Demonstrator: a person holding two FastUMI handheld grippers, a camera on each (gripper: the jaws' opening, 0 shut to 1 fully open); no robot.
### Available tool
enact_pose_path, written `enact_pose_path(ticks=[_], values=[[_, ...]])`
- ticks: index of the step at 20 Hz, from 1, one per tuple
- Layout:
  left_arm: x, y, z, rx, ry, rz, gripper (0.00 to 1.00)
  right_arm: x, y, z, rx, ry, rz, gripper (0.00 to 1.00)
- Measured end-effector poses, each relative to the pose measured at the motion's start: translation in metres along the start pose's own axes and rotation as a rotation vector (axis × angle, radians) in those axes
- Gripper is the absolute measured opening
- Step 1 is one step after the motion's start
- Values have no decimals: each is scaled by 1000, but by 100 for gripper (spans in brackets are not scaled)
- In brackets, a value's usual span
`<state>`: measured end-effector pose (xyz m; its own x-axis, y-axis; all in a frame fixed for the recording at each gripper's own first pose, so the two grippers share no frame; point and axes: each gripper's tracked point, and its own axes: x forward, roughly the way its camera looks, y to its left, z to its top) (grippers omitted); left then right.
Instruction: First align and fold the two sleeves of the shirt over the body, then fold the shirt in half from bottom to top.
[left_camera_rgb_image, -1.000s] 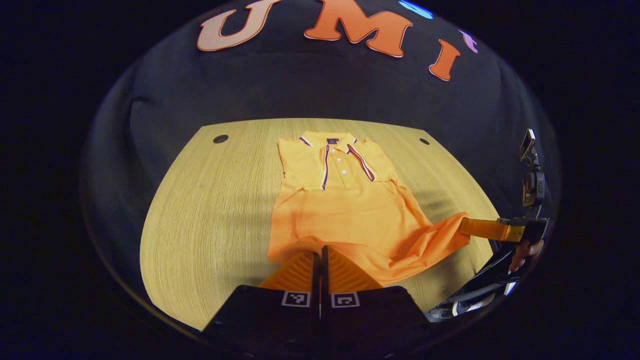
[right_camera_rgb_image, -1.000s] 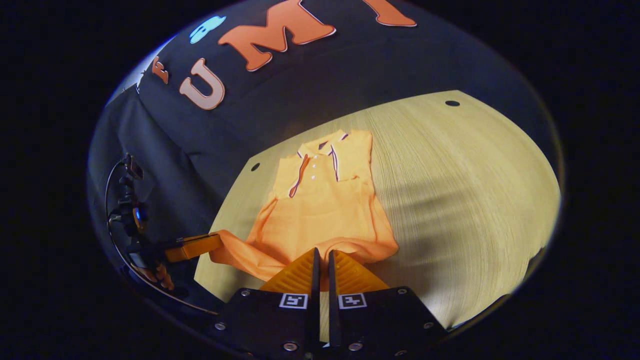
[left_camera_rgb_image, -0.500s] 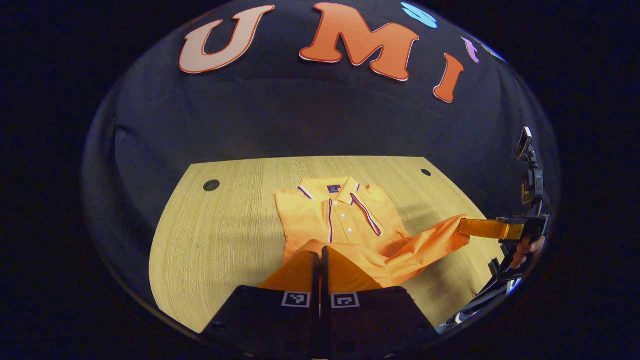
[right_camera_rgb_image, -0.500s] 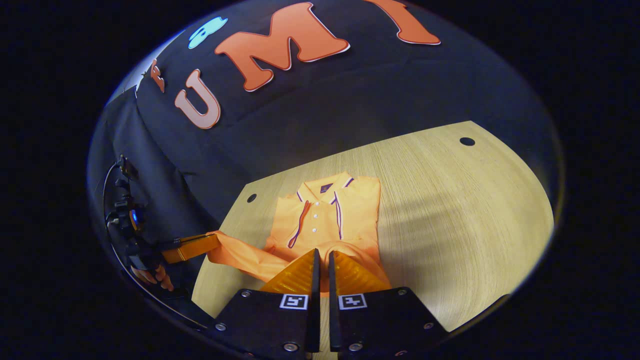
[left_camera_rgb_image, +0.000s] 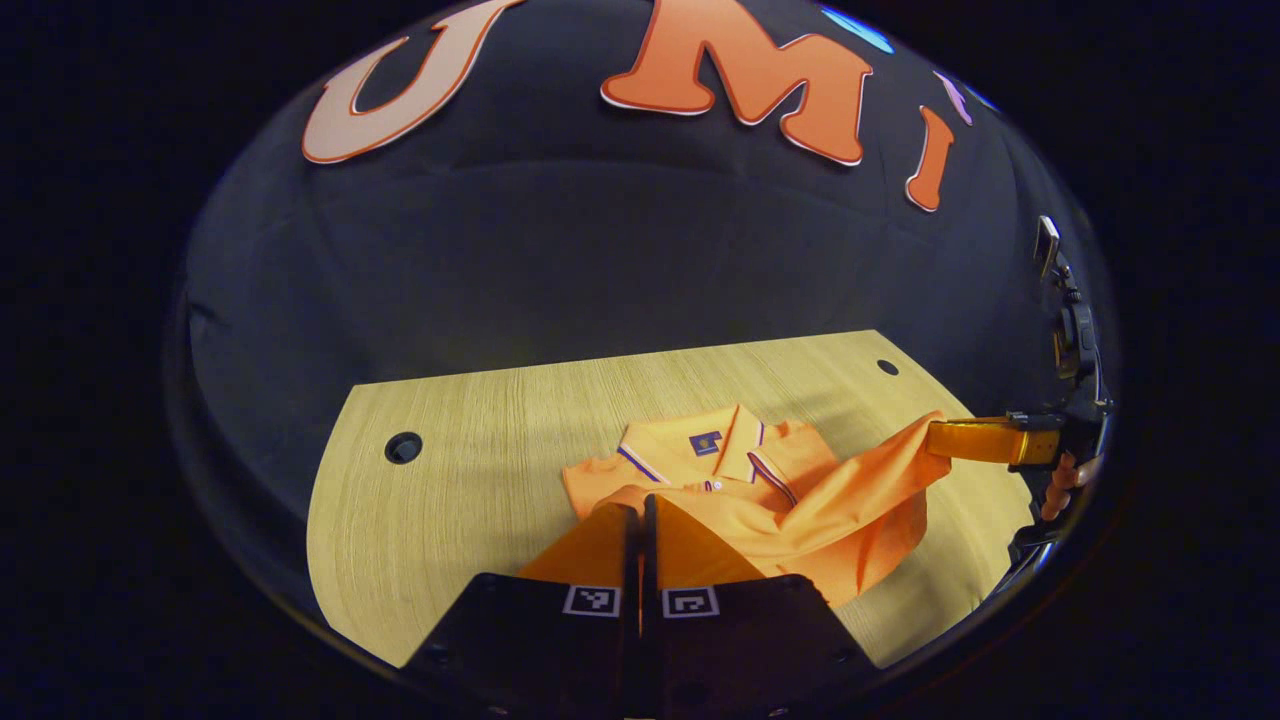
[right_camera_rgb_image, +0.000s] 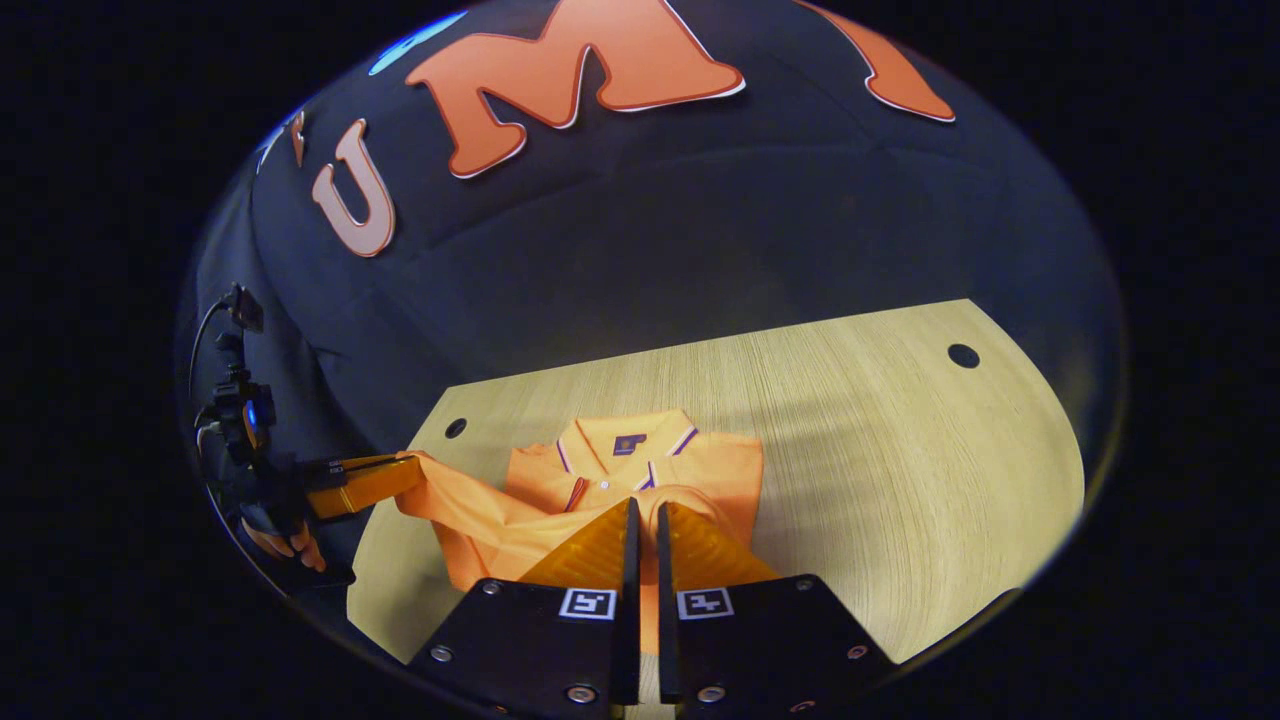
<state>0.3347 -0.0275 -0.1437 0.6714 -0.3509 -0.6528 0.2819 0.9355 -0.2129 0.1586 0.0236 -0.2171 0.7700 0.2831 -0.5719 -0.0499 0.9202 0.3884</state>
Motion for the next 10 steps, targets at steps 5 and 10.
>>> enact_pose_path(ticks=[5,10], values=[[65,29,-4,29,61,28,1,64,-34,13,13,51,-96,8],[107,55,-23,74,133,95,24,106,-67,1,10,131,-176,10]])
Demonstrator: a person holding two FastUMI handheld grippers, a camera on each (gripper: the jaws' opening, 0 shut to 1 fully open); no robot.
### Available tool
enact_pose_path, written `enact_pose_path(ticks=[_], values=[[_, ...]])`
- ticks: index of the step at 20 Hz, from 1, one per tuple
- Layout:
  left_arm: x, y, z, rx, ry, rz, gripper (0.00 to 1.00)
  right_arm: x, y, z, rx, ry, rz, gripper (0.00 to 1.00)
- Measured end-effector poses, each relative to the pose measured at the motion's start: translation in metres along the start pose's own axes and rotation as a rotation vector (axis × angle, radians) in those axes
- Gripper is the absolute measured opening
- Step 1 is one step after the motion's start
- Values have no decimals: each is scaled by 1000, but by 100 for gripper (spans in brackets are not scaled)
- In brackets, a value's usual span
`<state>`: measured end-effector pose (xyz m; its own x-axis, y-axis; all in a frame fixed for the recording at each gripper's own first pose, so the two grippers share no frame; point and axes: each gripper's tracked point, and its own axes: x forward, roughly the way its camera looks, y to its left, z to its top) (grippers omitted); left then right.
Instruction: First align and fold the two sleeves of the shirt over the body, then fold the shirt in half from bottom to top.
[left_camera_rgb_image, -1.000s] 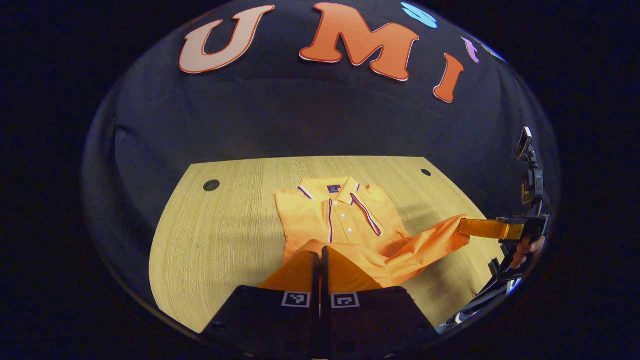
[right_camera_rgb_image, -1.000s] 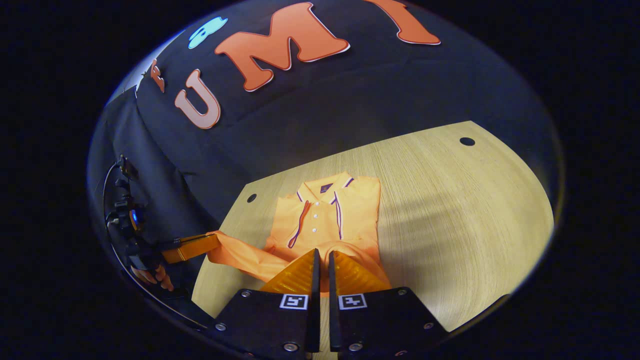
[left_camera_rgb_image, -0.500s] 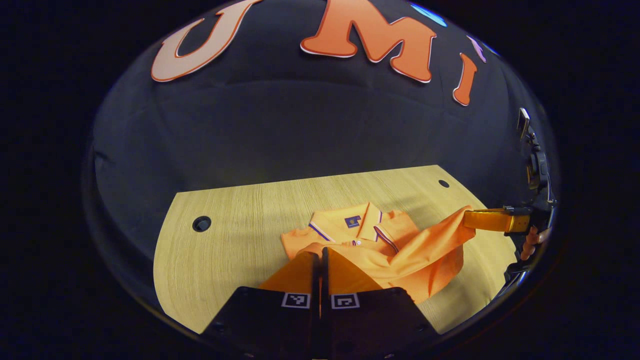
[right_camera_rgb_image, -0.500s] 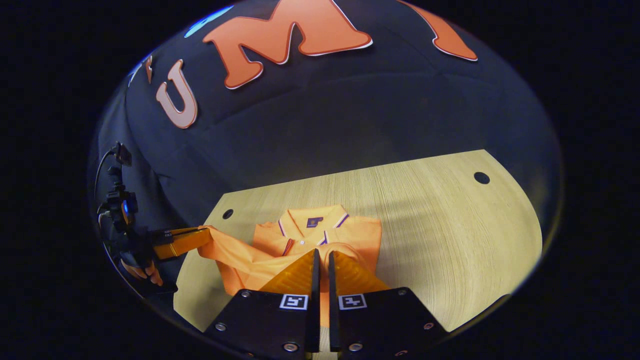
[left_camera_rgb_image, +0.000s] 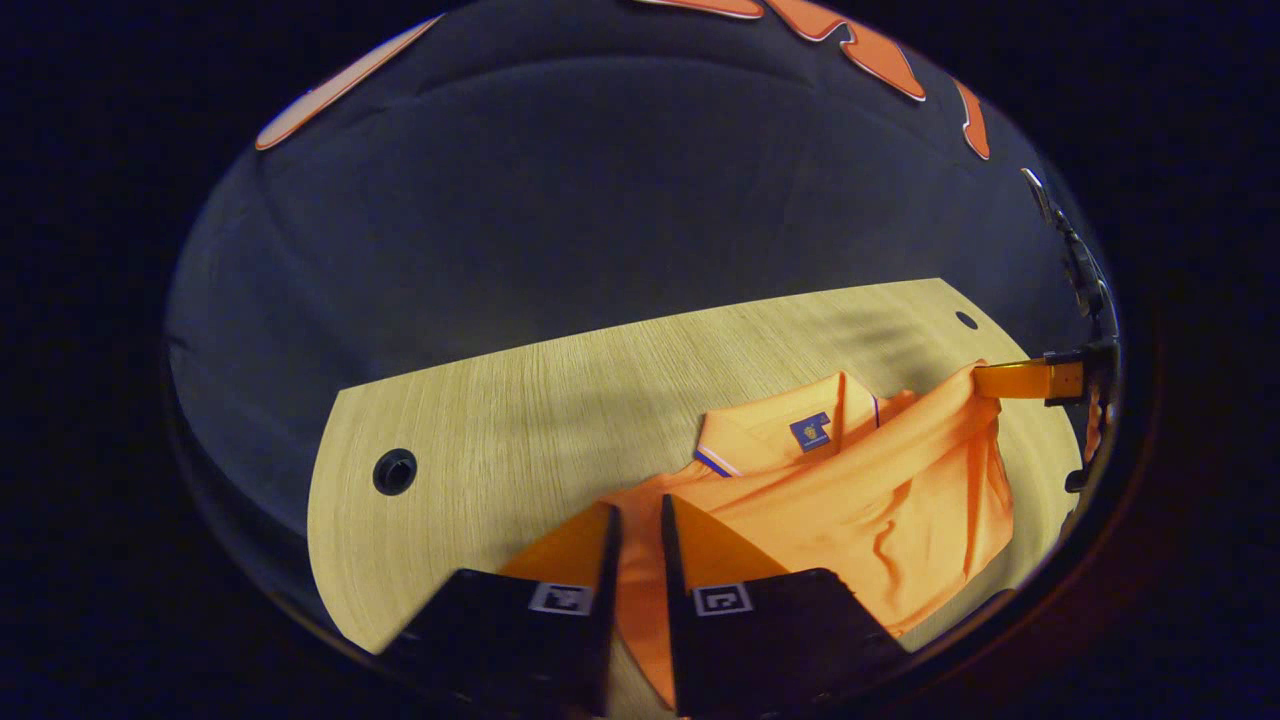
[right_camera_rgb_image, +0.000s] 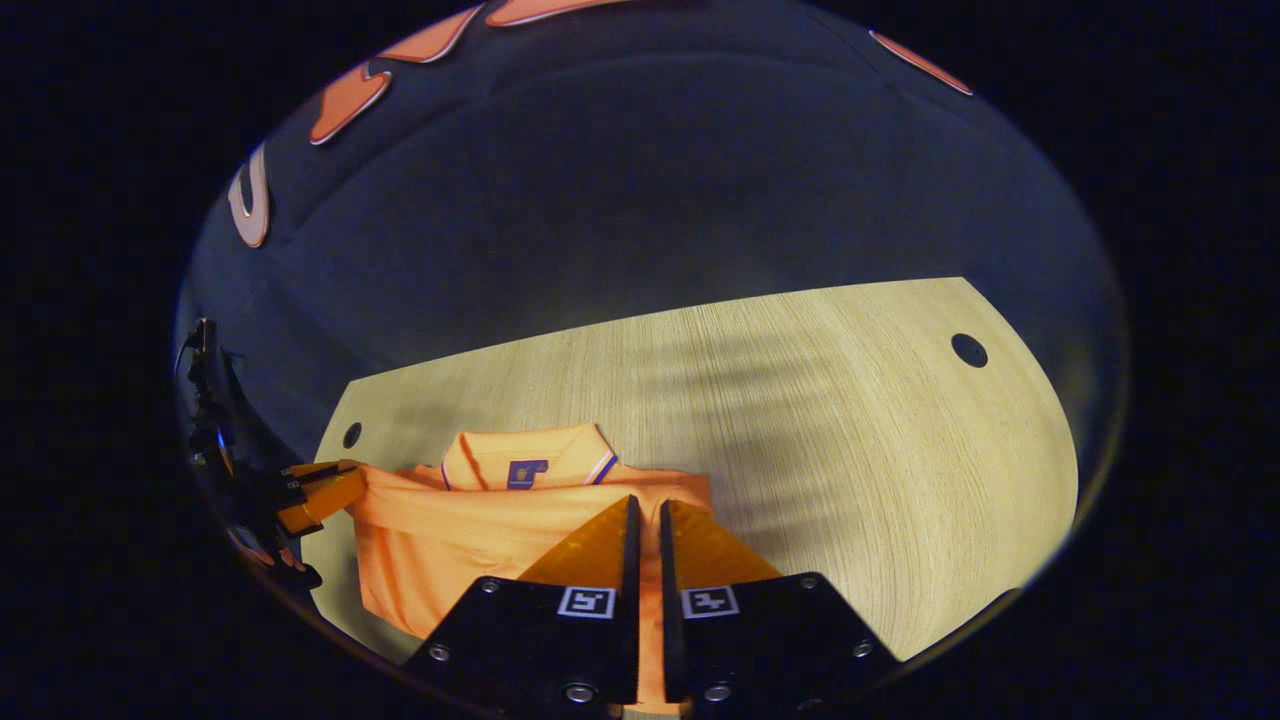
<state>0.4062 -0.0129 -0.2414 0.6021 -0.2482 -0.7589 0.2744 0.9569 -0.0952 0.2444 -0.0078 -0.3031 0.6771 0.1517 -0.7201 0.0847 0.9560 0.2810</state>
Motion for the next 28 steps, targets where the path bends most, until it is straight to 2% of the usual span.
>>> enact_pose_path(ticks=[2,3,4,5,9,12,20,28], values=[[-5,-5,5,-22,-16,-18,67,-4,4,1,-8,-4,13,48],[-7,-5,10,-28,-35,-4,74,-5,1,5,-23,-23,-3,75],[-14,-2,17,-26,-61,12,92,-7,-4,12,-53,-59,-32,87],[-18,3,25,-18,-89,28,98,-11,-8,19,-81,-92,-51,99],[-59,9,51,-11,-181,81,100,-49,2,36,-119,-188,-56,99],[-107,8,65,-52,-247,108,100,-94,30,49,-138,-291,42,99],[-241,-31,79,-71,-469,138,99,-218,58,60,-208,-500,101,99],[-354,-81,67,-87,-645,119,98,-312,88,30,-243,-634,151,98]])
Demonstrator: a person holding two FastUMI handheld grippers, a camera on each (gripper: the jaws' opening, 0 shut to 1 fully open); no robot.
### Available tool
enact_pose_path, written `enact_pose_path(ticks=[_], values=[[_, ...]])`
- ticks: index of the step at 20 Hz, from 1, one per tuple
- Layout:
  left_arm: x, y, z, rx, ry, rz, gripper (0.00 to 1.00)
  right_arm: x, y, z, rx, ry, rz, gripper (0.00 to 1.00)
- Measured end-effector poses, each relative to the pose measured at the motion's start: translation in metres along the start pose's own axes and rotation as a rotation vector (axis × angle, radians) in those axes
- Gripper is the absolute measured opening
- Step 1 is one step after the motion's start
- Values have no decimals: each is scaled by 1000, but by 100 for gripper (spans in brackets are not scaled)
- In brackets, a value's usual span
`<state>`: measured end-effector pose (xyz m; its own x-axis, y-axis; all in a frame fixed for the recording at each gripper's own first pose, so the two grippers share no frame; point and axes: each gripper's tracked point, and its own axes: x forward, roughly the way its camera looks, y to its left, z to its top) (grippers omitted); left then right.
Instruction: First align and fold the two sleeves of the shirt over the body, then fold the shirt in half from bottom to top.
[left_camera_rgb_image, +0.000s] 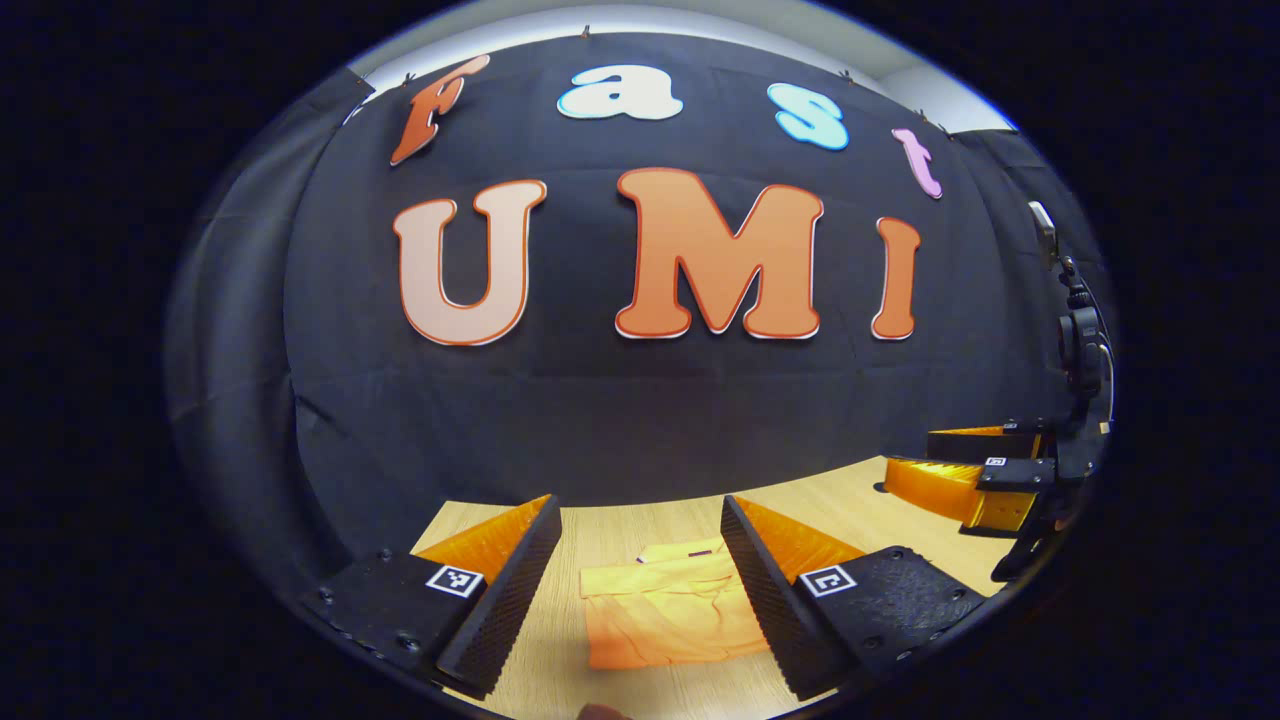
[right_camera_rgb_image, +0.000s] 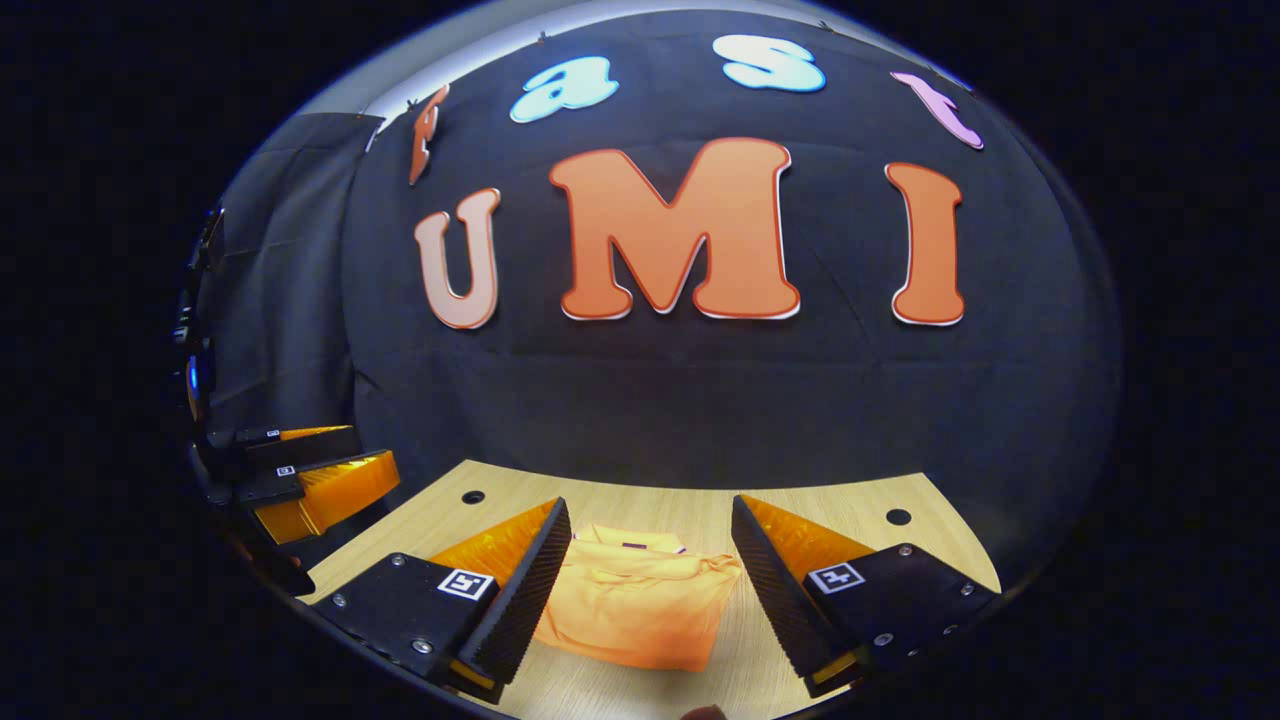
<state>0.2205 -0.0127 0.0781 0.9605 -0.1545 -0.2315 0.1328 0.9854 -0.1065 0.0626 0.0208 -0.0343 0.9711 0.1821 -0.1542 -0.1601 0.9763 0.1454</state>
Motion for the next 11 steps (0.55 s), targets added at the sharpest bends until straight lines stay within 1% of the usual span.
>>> enact_pose_path(ticks=[2,5,11], values=[[-22,-5,3,2,-20,-4,99,-20,12,12,-24,-55,17,98],[-60,-15,10,-4,-44,5,98,-54,22,18,-41,-95,27,98],[-123,-45,24,9,-149,-16,99,-106,33,19,2,-146,63,98]])
